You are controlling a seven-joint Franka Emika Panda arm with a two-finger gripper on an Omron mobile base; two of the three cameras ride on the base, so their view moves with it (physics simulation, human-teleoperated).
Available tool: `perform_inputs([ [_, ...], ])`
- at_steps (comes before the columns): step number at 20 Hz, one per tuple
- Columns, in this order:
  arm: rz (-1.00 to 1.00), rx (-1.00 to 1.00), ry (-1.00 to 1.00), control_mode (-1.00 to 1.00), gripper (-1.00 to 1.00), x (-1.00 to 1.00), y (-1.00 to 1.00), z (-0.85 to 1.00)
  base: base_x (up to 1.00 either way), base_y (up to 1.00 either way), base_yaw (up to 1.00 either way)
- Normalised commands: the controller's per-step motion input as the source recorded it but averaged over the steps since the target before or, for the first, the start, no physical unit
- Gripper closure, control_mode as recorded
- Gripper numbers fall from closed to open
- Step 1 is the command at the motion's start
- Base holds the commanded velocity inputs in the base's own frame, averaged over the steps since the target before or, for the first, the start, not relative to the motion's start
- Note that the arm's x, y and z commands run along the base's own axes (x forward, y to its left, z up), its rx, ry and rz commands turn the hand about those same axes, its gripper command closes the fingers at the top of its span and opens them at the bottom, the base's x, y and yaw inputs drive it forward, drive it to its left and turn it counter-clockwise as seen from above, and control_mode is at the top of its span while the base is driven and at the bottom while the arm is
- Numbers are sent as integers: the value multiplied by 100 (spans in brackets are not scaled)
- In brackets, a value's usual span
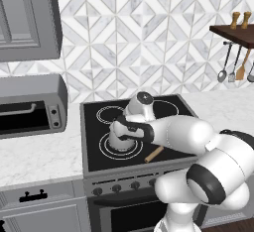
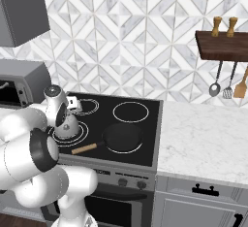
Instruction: Pick the kettle from the counter and place it on a stove burner. Then turn the burner on.
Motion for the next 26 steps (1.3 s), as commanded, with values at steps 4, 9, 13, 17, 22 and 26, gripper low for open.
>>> perform_inputs([
  [4,-1,-2,0,-100,100,18,13,-31,0,0,0],
  [9,-2,-1,0,-100,100,19,1,-23,0,0,0],
  [13,-3,0,0,-100,100,11,0,-16,0,0,0],
  [17,-5,0,0,-100,100,0,0,-18,0,0,0],
  [22,-7,0,0,-100,-100,-15,-1,-14,0,0,0],
  [26,-8,0,0,-100,-100,-15,-5,0,0,0,0],
])
